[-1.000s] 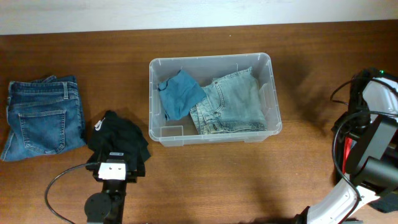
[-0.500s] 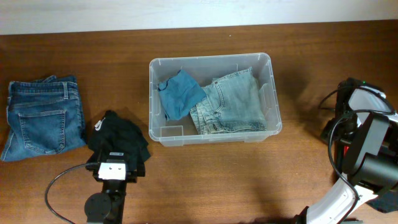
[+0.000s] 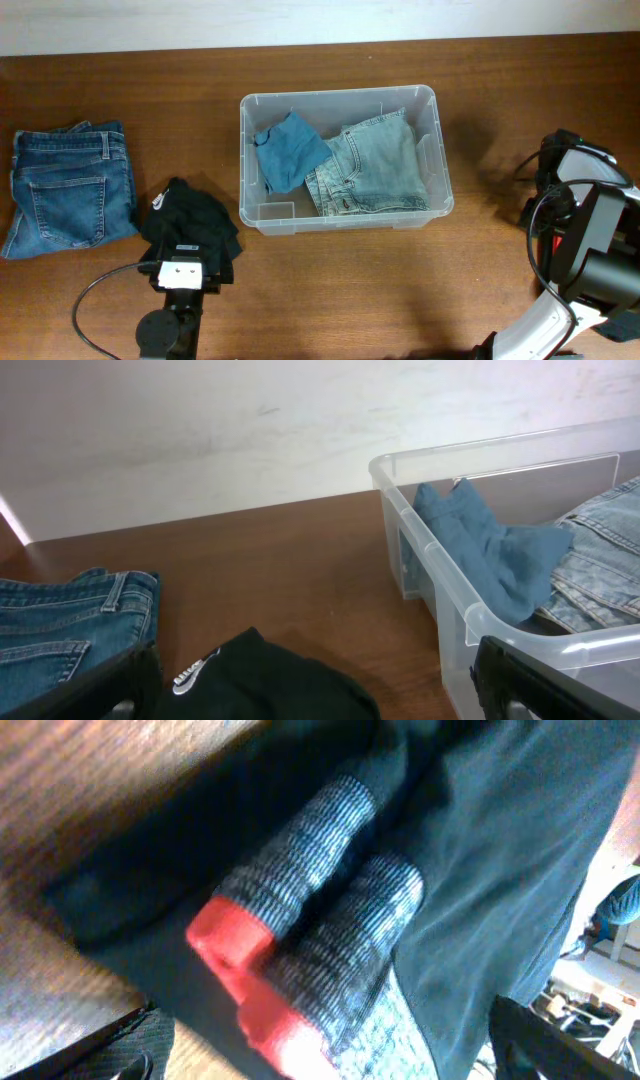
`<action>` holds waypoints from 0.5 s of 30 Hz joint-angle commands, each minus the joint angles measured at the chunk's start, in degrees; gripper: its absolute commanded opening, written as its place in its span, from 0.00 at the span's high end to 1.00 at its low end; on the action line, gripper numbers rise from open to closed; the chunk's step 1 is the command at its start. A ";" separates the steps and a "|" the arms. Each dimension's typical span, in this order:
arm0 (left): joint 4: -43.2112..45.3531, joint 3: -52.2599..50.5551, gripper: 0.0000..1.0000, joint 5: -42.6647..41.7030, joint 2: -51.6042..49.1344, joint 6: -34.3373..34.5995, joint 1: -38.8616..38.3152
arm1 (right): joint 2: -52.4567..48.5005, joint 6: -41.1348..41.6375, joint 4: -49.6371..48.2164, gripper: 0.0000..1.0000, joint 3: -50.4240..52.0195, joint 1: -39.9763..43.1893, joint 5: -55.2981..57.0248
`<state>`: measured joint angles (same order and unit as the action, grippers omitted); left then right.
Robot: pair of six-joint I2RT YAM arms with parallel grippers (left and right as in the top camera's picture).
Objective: Pack container
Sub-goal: 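Grasp the black pants with red-grey cuffs using the right gripper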
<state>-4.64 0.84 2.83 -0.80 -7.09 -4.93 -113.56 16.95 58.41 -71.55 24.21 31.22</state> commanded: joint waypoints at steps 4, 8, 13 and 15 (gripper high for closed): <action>0.02 -0.26 0.00 -0.04 0.35 -0.31 -0.28 | -1.14 0.42 -5.90 0.05 5.38 -0.13 -3.17; 0.02 -0.26 0.01 -0.04 0.35 -0.31 -0.28 | -1.14 0.42 -5.79 0.05 5.70 -0.13 -3.17; 0.02 -0.26 0.01 -0.04 0.35 -0.31 -0.28 | -1.14 1.16 -4.09 0.03 7.23 -0.15 -3.43; 0.02 -0.26 0.01 -0.04 0.35 -0.31 -0.28 | -1.14 3.54 -3.56 0.00 8.61 -0.13 -3.61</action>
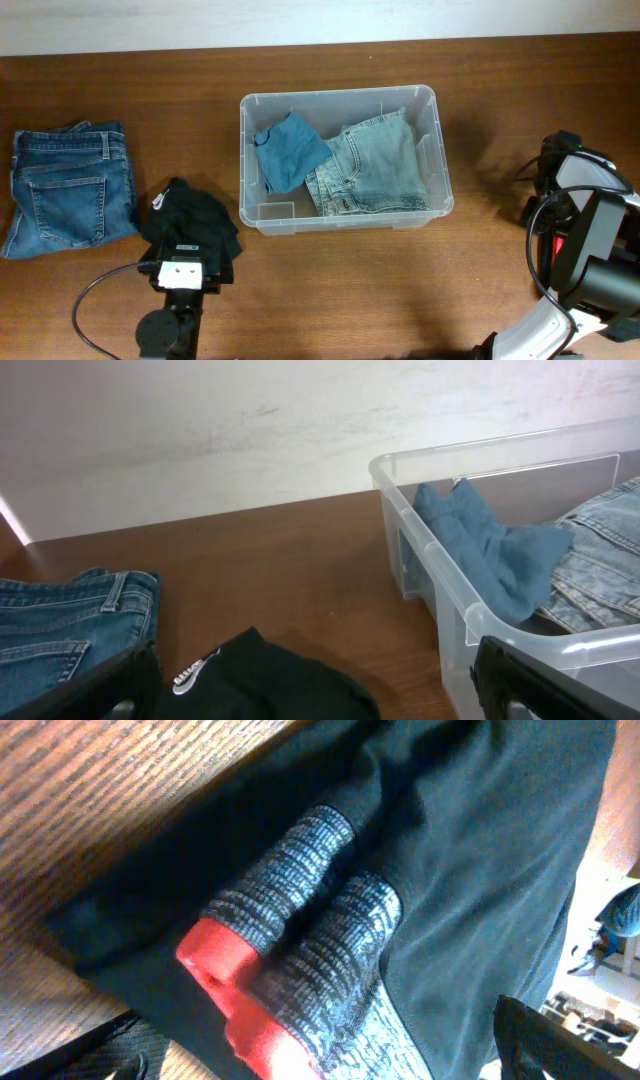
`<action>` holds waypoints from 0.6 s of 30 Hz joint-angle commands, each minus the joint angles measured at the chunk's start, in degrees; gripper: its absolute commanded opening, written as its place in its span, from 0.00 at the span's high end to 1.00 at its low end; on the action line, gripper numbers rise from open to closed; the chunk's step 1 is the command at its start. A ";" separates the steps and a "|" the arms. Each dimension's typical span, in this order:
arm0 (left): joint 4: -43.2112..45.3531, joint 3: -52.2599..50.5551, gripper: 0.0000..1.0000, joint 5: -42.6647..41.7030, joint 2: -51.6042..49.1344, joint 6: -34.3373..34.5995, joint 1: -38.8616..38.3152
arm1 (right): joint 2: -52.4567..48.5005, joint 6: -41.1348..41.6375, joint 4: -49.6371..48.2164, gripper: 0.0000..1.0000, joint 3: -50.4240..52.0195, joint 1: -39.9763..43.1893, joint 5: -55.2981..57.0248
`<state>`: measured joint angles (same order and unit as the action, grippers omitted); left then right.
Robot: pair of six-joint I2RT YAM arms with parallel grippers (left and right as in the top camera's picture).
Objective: Pack container
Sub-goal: 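Grasp the black pants with red-grey cuffs using the right gripper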
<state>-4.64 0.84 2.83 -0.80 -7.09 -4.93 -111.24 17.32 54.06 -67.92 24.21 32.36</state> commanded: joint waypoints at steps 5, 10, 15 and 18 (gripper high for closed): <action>0.02 -0.26 0.01 -0.04 0.35 -0.31 -0.28 | -3.45 4.20 -1.46 0.01 10.47 -0.07 -4.68; 0.02 -0.26 0.01 -0.04 0.35 -0.31 -0.28 | -3.45 4.55 -5.84 0.01 14.62 -0.09 -3.65; 0.02 -0.26 0.01 -0.04 0.35 -0.31 -0.28 | -3.45 3.93 -8.15 0.01 16.57 -0.09 -3.17; 0.02 -0.26 0.01 -0.04 0.35 -0.31 -0.28 | -3.45 3.89 -8.24 0.01 16.55 -0.09 -3.19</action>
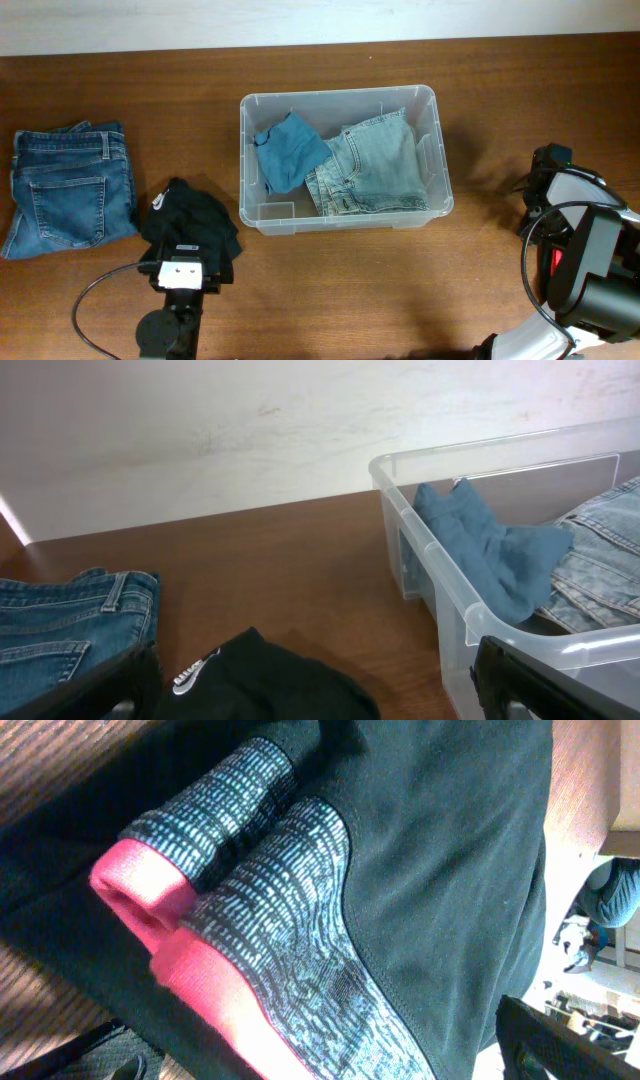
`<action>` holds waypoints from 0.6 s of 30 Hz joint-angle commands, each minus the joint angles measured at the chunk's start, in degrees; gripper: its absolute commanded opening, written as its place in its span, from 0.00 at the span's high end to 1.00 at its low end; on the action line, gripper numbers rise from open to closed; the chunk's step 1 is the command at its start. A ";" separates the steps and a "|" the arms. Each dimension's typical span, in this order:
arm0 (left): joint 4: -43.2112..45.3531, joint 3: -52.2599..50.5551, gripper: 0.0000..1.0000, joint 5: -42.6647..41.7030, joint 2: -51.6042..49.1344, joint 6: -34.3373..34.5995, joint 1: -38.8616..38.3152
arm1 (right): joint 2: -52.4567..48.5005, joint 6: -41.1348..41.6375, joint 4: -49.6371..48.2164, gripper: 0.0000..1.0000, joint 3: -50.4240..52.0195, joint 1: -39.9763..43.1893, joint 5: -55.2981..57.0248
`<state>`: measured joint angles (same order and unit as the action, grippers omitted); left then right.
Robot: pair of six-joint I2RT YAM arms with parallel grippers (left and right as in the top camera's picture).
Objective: Pack container
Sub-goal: 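Grasp the black pants with red-grey cuffs using the right gripper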
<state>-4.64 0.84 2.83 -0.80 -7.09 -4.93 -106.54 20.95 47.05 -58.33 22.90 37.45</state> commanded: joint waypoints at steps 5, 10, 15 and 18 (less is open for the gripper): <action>0.02 -0.26 0.01 -0.04 0.35 -0.31 -0.28 | -8.15 -6.19 -4.09 0.01 6.95 1.22 -12.92; 0.02 -0.26 0.01 -0.04 0.35 -0.31 -0.28 | -8.15 -6.10 -4.92 0.58 7.02 1.22 -14.10; 0.02 -0.26 0.01 -0.04 0.35 -0.31 -0.28 | -8.15 -5.49 -5.55 0.58 7.06 1.22 -15.96; 0.02 -0.26 0.01 -0.04 0.35 -0.31 -0.28 | -8.15 -5.49 -6.16 0.58 7.06 1.27 -17.81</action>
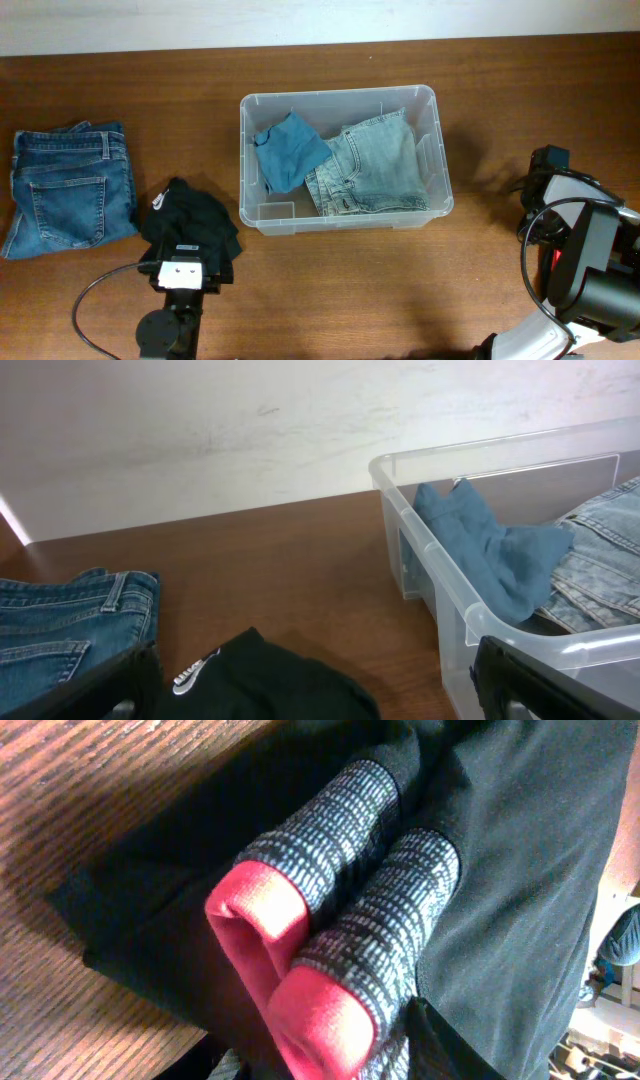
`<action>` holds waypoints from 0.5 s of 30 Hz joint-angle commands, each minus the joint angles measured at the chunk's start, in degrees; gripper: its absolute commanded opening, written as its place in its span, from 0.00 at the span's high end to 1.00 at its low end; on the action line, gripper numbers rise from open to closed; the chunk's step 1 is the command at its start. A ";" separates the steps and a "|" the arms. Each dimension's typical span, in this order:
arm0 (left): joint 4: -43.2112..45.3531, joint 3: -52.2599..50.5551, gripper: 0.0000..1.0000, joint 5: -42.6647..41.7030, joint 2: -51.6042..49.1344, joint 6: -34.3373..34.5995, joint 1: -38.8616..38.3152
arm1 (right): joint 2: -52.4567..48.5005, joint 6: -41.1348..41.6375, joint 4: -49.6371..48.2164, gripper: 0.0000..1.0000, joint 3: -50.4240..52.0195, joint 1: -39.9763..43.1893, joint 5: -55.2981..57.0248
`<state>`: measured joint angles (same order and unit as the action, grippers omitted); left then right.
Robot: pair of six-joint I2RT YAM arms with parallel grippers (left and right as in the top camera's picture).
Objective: Pack container
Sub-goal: 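Grasp the black pants with red-grey cuffs using the right gripper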
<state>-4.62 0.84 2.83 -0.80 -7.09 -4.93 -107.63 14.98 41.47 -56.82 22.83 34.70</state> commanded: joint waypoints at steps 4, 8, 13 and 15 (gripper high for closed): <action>0.00 -0.26 0.01 -0.04 0.35 -0.31 -0.28 | -7.06 0.50 -1.07 0.78 5.55 1.33 -17.84; 0.00 -0.26 0.01 -0.04 0.35 -0.31 -0.28 | -7.06 0.46 -1.46 0.89 5.29 1.36 -18.64; 0.00 -0.26 0.01 -0.04 0.35 -0.31 -0.28 | -7.04 0.46 4.48 0.96 -1.18 1.16 -22.60; 0.00 -0.26 0.01 -0.04 0.35 -0.31 -0.28 | -7.04 0.44 8.15 0.96 -5.75 1.16 -27.10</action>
<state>-4.64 0.84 2.83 -0.80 -7.09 -4.93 -109.93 14.76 46.92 -61.60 23.57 29.30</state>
